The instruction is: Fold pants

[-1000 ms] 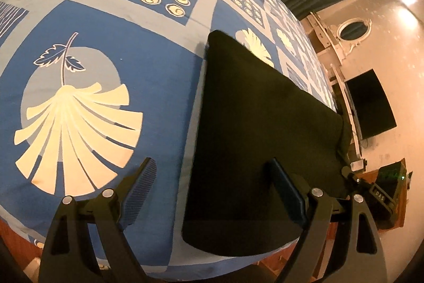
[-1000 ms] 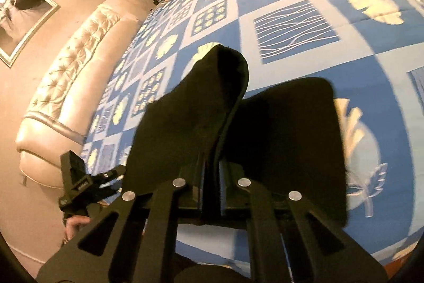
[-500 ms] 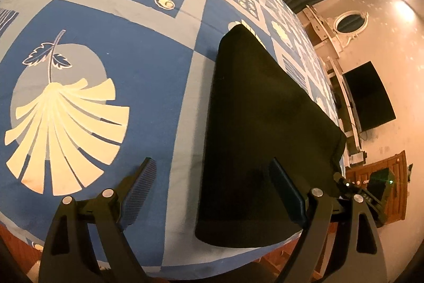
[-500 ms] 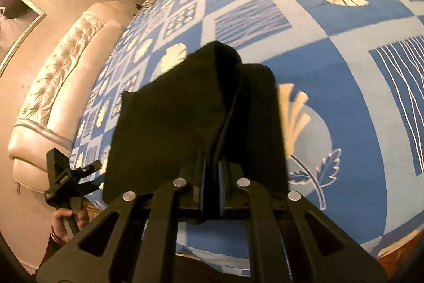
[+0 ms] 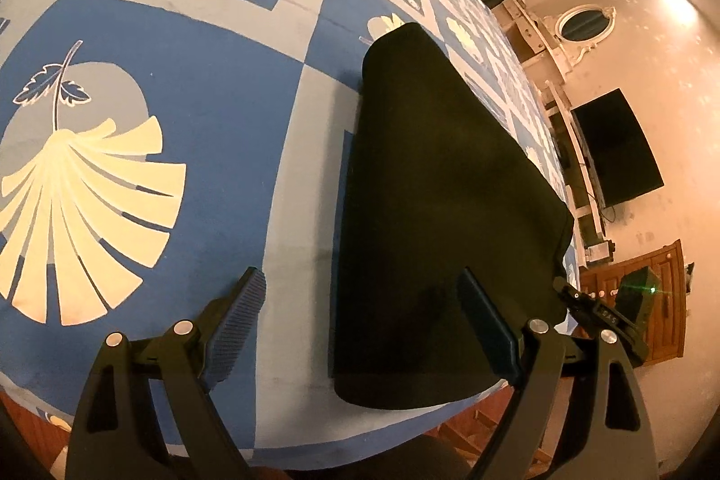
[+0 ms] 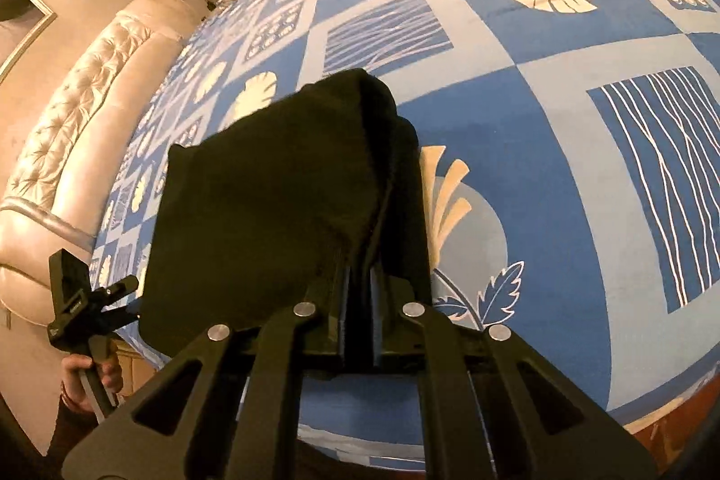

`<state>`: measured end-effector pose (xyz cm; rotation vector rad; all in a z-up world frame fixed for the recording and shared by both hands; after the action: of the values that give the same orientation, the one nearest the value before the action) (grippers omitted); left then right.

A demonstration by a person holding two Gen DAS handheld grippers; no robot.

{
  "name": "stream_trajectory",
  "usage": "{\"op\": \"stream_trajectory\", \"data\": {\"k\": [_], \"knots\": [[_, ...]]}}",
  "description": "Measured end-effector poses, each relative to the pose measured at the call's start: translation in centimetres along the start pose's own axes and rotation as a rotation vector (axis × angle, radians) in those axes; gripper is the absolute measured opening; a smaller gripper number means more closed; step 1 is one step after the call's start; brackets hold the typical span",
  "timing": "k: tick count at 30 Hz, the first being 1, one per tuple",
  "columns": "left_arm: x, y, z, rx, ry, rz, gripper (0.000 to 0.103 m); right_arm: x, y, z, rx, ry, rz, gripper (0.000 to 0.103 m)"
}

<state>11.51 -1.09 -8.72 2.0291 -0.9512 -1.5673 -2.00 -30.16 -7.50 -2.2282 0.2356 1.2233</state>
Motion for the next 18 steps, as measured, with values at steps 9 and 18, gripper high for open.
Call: {"op": "stream_trajectory", "data": {"k": [9, 18], "knots": [[0.0, -0.9, -0.4, -0.041, 0.009, 0.019, 0.085, 0.7, 3.1, 0.5, 0.245, -0.027, -0.228, 0.048], [1.0, -0.9, -2.8, -0.017, 0.035, 0.103, 0.086, 0.2, 3.9, -2.3, 0.252, 0.028, -0.299, 0.092]]}}
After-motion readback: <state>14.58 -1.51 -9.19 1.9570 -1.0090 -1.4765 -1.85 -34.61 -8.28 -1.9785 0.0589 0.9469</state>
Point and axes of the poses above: each gripper's, at about its wrist camera, not at the fingertips, and x roughly the way its jaws point, y to its right, z to its underside, the point moved 4 cm from there along x, roughly the way its jaws point, and after that the axes turned 5 degrees about z, right-handed, at the moved point
